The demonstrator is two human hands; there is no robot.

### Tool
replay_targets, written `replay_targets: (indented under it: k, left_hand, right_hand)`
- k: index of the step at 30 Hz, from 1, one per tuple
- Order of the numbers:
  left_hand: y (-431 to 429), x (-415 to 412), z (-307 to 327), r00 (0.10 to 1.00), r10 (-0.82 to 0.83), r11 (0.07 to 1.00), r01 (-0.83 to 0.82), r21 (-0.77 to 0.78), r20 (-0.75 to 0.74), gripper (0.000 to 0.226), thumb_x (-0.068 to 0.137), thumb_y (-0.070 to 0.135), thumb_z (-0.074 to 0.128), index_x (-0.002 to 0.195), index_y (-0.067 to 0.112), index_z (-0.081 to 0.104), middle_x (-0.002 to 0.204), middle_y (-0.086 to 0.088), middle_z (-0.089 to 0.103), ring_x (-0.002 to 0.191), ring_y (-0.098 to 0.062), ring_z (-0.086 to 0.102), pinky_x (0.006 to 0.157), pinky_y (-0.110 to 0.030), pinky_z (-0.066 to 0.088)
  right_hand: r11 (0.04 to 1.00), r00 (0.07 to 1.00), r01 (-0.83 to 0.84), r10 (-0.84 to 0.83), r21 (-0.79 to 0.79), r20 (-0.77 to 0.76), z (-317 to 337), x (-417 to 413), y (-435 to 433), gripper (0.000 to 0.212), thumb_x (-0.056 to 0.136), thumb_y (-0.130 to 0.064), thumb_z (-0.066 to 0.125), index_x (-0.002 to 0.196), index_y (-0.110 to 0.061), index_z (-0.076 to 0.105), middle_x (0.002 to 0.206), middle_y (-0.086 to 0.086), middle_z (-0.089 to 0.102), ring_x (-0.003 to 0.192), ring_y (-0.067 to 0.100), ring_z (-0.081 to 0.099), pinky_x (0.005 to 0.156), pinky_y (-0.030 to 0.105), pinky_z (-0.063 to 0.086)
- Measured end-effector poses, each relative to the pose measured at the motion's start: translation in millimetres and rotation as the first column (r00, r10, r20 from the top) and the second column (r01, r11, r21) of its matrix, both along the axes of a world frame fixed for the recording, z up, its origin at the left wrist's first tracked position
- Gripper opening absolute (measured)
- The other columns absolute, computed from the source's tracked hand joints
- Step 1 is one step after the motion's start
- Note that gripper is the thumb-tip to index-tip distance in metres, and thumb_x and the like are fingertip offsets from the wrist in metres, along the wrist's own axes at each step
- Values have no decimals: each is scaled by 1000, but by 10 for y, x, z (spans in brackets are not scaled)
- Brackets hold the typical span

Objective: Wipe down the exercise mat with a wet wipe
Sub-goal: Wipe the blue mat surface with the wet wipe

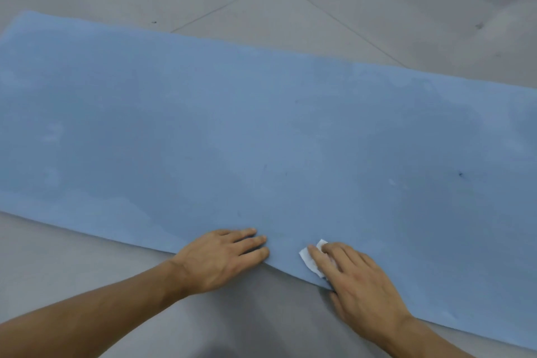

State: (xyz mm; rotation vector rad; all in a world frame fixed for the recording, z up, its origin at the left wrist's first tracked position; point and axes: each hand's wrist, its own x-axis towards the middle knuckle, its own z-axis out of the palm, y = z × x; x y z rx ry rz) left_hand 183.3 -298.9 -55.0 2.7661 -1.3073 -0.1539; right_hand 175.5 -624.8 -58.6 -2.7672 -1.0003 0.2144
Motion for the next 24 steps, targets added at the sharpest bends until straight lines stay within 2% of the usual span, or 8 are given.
replay_targets:
  k: [2, 5, 9, 12, 13, 15, 20, 24]
  left_hand:
    - [-20, 31, 50, 1000, 4, 1000, -4, -27, -3, 42, 88, 11, 39, 125, 24, 53, 128, 7, 70, 112, -14, 70, 71, -25, 61]
    - [-47, 85, 91, 1000, 21, 999, -21, -40, -4, 43, 85, 7, 38, 120, 24, 55, 118, 9, 68, 96, -11, 70, 52, -27, 54]
    - [1, 193, 172, 994, 97, 995, -97, -19, 49, 20, 101, 24, 39, 105, 25, 59, 95, 9, 65, 74, -13, 65, 42, -29, 45]
    - [64, 239, 248, 989, 135, 991, -134, -28, 65, 41, 107, 47, 31, 89, 24, 59, 81, 9, 60, 63, -13, 61, 37, -28, 41]
    - [84, 253, 262, 989, 133, 991, -131, -22, 70, 44, 106, 51, 31, 87, 24, 59, 80, 10, 59, 63, -12, 61, 36, -27, 40]
    - [80, 286, 295, 989, 123, 992, -124, 2, 85, 42, 104, 52, 33, 88, 25, 60, 82, 10, 61, 66, -12, 62, 38, -26, 38]
    - [64, 432, 387, 980, 189, 969, -175, 172, -65, 27, 109, 37, 31, 129, 35, 49, 121, 11, 60, 109, -15, 57, 66, -34, 44]
    - [77, 554, 641, 979, 205, 966, -205, 159, 15, 32, 105, 41, 26, 127, 41, 50, 113, 14, 65, 107, -13, 59, 63, -32, 42]
  right_hand:
    - [1000, 999, 25, -25, -15, 46, 52, 6, 27, 58, 76, -17, 39, 127, -24, 65, 108, -3, 62, 98, 21, 64, 72, 29, 53]
    - [997, 993, 77, -75, -20, 91, 161, 62, 32, 38, 86, -20, 37, 107, -26, 68, 97, -5, 58, 81, 20, 62, 59, 28, 47]
    - [997, 994, 72, -69, -25, 84, 334, 189, 30, 33, 98, -31, 35, 95, -28, 67, 100, -12, 67, 84, 17, 68, 54, 30, 53]
    - [998, 993, 54, -50, -29, 111, 436, 287, 31, 12, 94, -35, 62, 84, -29, 63, 79, -13, 63, 68, 16, 66, 43, 28, 44]
    - [998, 992, 49, -44, -35, 119, 475, 326, 37, 15, 89, -39, 71, 82, -30, 62, 73, -13, 59, 62, 15, 64, 40, 28, 38]
    - [998, 989, 17, -9, -56, 147, 545, 397, 29, 25, 84, -49, 70, 75, -29, 60, 67, -11, 51, 53, 15, 58, 37, 27, 28]
    - [995, 973, -59, 75, -75, 217, 810, 580, 28, 45, 87, -59, 55, 61, -24, 44, 61, -10, 39, 47, 16, 50, 35, 27, 23]
    - [994, 968, -80, 94, -70, 234, 1152, 760, 31, 46, 86, -54, 61, 59, -20, 47, 59, -5, 43, 46, 21, 50, 35, 28, 26]
